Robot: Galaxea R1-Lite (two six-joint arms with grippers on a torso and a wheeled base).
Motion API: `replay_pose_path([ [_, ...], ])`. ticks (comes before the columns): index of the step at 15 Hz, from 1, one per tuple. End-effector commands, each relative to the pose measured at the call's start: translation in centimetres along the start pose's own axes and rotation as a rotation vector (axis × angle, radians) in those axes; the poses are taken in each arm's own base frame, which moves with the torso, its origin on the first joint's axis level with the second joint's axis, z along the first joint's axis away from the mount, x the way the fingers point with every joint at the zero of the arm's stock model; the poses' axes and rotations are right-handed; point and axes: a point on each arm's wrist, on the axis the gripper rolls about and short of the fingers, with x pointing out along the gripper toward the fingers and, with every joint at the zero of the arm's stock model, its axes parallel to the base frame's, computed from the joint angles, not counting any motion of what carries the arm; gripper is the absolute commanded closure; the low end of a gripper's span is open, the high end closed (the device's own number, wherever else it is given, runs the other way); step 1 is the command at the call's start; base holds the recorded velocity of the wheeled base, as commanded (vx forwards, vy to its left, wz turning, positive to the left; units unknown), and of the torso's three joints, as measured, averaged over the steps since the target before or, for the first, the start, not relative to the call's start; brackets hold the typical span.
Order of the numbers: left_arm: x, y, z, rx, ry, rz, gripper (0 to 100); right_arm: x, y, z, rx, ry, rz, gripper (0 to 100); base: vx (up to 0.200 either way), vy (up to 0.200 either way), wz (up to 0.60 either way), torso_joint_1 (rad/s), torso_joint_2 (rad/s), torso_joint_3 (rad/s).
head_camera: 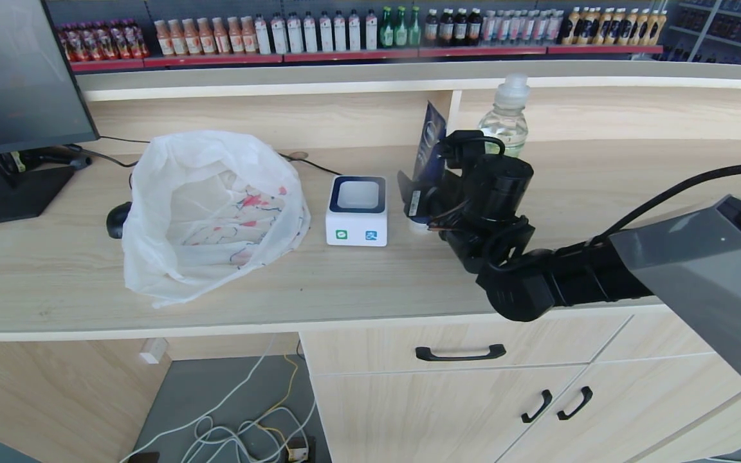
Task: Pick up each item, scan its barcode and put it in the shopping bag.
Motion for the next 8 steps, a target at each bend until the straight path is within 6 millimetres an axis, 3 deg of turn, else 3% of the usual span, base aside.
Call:
replay_pose_path([
  [1,0.0,0.0,0.0,0.000,0.002,0.000,0,0.0,0.1,0.0,0.000,0.000,0.002,100,0.000,0.000,0.00,0.000,0.00,0.000],
  [8,0.0,0.0,0.0,0.000,0.002,0.000,0,-0.1,0.1,1.2,-0.005,-0.029,0.004,100,0.000,0.000,0.00,0.000,0.00,0.000],
])
